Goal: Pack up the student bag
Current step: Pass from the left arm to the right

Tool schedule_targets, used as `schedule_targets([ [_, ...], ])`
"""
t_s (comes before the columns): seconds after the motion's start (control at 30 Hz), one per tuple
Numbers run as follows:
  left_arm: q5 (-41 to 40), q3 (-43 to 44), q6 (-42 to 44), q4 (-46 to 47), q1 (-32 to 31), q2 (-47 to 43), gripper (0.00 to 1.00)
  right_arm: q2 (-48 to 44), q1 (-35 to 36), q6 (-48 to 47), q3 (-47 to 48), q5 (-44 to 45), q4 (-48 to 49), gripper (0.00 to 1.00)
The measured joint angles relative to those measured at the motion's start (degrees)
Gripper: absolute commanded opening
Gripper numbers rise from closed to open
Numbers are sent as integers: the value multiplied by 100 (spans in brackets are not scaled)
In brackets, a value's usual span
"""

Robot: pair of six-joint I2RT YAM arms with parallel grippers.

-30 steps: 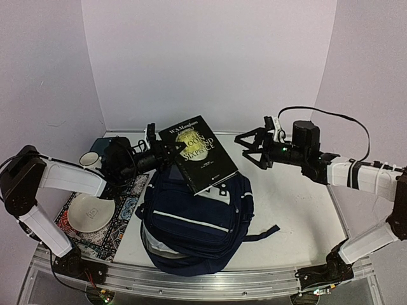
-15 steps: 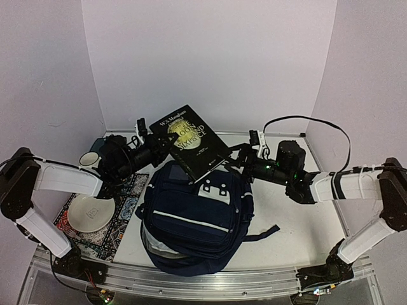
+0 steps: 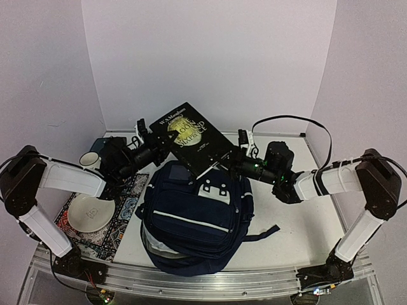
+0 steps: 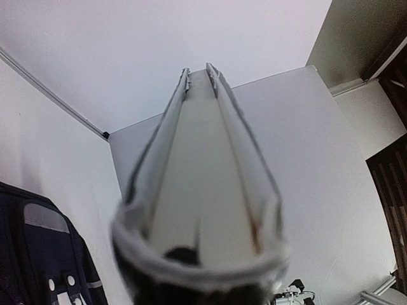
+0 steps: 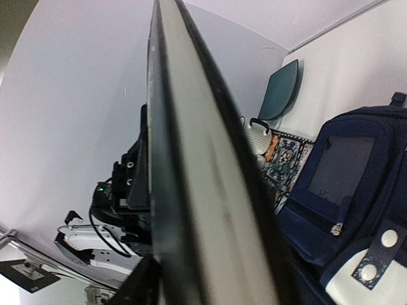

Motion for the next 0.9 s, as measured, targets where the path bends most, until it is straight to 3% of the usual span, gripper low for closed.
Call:
schedule_targets([
  [0.17, -49, -122, -126, 122, 18, 41, 23, 4, 6, 176, 60, -115, 161, 0],
  [0.4, -93, -514, 177, 394, 20, -20, 62, 4, 33, 85, 80, -198, 23, 0],
  [0.5, -87, -774, 487, 262, 10, -228, 72, 4, 30, 58, 61, -227, -145, 0],
  [0.9, -121, -887, 2940, -3048, -7, -2417, 84, -624, -332, -428, -354, 3, -629, 0],
])
